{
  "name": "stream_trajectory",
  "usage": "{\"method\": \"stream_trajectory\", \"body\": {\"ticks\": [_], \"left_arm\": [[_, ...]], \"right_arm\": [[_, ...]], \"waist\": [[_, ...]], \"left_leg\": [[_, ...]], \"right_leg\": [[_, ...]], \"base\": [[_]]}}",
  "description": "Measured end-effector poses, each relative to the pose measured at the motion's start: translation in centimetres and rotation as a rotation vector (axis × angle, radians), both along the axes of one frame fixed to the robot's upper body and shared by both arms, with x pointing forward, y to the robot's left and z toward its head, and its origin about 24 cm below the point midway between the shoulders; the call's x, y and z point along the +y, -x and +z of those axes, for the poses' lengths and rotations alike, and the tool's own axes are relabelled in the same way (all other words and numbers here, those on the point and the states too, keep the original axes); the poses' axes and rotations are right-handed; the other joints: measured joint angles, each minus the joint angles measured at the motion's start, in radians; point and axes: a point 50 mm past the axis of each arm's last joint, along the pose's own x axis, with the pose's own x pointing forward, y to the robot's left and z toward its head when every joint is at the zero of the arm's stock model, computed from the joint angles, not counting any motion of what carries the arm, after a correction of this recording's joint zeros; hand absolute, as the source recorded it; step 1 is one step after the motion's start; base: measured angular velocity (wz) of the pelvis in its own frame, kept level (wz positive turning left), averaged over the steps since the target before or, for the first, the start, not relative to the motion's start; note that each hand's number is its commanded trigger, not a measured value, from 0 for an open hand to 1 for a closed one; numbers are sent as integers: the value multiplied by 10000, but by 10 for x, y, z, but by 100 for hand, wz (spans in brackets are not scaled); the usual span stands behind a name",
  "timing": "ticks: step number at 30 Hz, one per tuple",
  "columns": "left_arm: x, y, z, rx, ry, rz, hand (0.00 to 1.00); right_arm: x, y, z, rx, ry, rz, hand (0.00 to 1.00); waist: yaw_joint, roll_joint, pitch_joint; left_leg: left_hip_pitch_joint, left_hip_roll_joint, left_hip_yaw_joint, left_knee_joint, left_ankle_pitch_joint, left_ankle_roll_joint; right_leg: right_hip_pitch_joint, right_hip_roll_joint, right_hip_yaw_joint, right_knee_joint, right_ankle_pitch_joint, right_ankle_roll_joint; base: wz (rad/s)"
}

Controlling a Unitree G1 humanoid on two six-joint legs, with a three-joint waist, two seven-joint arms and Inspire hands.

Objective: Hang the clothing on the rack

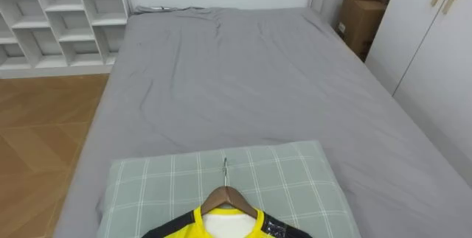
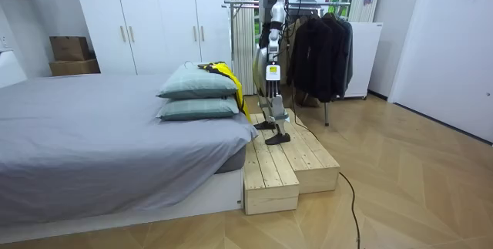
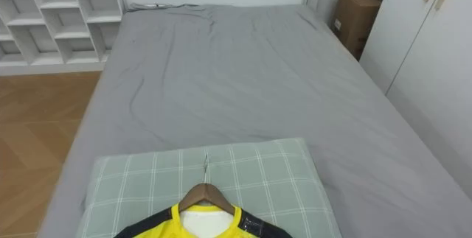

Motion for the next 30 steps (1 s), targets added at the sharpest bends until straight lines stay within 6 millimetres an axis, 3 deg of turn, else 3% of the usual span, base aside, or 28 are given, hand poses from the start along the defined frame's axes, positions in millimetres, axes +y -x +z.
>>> {"method": "stream_trajectory", "body": {"ticks": [20, 26, 30], "left_arm": [[-1, 0, 0, 123, 223, -151, 0], [-1, -2, 0, 44, 167, -177, 0], [0, -7, 0, -219, 94, -220, 0]], "right_arm": [[-1, 4, 0, 598, 82, 1067, 0], [-1, 6, 0, 739, 122, 1467, 0], [-3, -1, 1, 435, 274, 1432, 0]], "waist": [[1, 0, -1], [-15, -77, 43], [-12, -60, 37]], "left_leg": [[8, -10, 4, 29, 1, 1], [13, -22, 1, 98, 1, 0], [4, -21, -2, 93, 1, 1]], "right_leg": [[12, -24, -3, 12, -11, 14], [-15, -57, -9, 134, -82, 13], [-99, -57, -1, 137, -90, 10]], "base": [[0], [0], [0]]}}
